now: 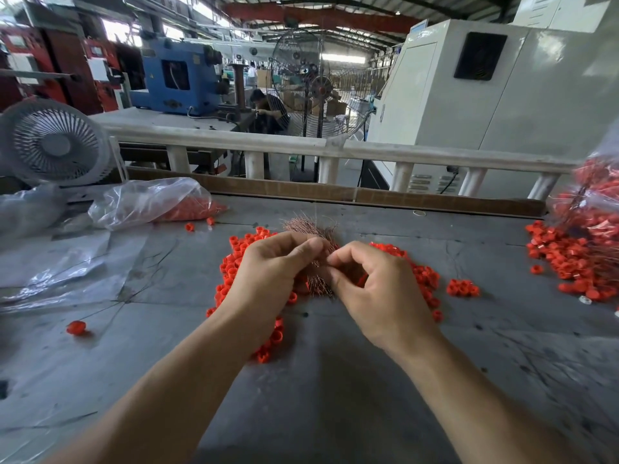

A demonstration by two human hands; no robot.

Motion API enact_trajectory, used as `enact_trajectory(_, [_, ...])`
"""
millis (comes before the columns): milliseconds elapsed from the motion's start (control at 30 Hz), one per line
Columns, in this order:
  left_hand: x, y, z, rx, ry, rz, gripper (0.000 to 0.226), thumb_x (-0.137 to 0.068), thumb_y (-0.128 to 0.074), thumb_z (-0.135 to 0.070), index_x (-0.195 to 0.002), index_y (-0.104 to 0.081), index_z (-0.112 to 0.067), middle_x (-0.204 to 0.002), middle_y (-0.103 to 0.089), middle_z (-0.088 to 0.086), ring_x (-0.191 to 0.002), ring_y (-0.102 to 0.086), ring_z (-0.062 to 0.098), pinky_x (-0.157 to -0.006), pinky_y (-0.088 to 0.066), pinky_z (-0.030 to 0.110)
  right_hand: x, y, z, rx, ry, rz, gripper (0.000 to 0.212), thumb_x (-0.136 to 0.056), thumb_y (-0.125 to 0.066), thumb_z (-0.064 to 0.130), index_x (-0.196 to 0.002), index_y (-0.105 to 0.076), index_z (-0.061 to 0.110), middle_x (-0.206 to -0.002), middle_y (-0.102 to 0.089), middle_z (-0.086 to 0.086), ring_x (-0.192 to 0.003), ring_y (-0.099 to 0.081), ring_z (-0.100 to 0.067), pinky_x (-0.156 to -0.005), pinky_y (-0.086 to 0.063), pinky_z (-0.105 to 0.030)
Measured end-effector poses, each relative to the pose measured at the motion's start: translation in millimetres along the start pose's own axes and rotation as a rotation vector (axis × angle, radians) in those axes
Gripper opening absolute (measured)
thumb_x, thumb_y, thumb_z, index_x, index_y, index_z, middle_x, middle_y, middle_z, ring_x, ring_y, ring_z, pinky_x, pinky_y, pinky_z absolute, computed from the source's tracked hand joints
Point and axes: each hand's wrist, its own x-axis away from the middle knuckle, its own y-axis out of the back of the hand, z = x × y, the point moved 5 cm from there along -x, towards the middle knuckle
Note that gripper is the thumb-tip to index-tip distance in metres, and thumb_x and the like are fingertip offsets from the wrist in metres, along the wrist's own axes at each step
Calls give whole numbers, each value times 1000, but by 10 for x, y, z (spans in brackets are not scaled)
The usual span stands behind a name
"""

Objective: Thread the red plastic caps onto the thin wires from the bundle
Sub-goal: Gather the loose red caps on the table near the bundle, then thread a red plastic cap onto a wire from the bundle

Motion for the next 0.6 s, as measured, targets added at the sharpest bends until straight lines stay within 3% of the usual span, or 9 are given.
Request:
enact_trajectory(100, [-12,54,-55,30,-42,-52,13,-93,-69,-17,-84,-78,-13,-83,-73,11,-73,-64,21,-65,-53,29,14,-41,-60,-73,-72,32,11,-91,-77,24,-83,-70,25,-67,-64,20,-58,-55,0,-54,-39,-10])
enact_trajectory(300, [-17,90,-101,10,-68,-79,13,-96,-67,-13,-86,-75,-9,-77,-72,8,-68,-63,18,-61,-53,29,30,-103,-90,-197,-160,212,16,-94,-72,32,-80,-70,24,-62,-61,15,-59,-50,2,-57,-41,-17])
enact_trajectory(400, [2,33,-111,-64,-36,17,17,-96,-67,-15,-82,-76,-9,-77,-71,10,-67,-60,20,-60,-50,28,6,-22,-109,-251,-184,139,34,-97,-60,48,-86,-72,17,-71,-68,1,-70,-57,-3,-66,-50,-31])
enact_trajectory(467, [35,-25,-97,-182,6,120,16,-97,-67,-16,-84,-75,-11,-78,-72,8,-65,-60,17,-56,-48,26,-22,40,-168,-355,-263,46,37,-101,-56,46,-93,-76,15,-83,-76,-2,-80,-68,-7,-75,-56,-29])
enact_trajectory(533, [86,-109,-76,-301,29,239,13,-98,-66,-14,-88,-72,-7,-78,-73,7,-62,-61,14,-52,-46,25,-44,78,-237,-480,-365,-35,32,-102,-57,41,-94,-79,19,-89,-79,0,-80,-72,-11,-72,-56,-24])
enact_trajectory(600, [140,-190,-47,-363,52,344,11,-98,-65,-11,-92,-72,-4,-78,-74,7,-60,-62,14,-51,-46,25,-50,89,-272,-559,-417,-58,29,-99,-60,42,-94,-79,22,-93,-79,-3,-75,-70,-13,-68,-56,-30])
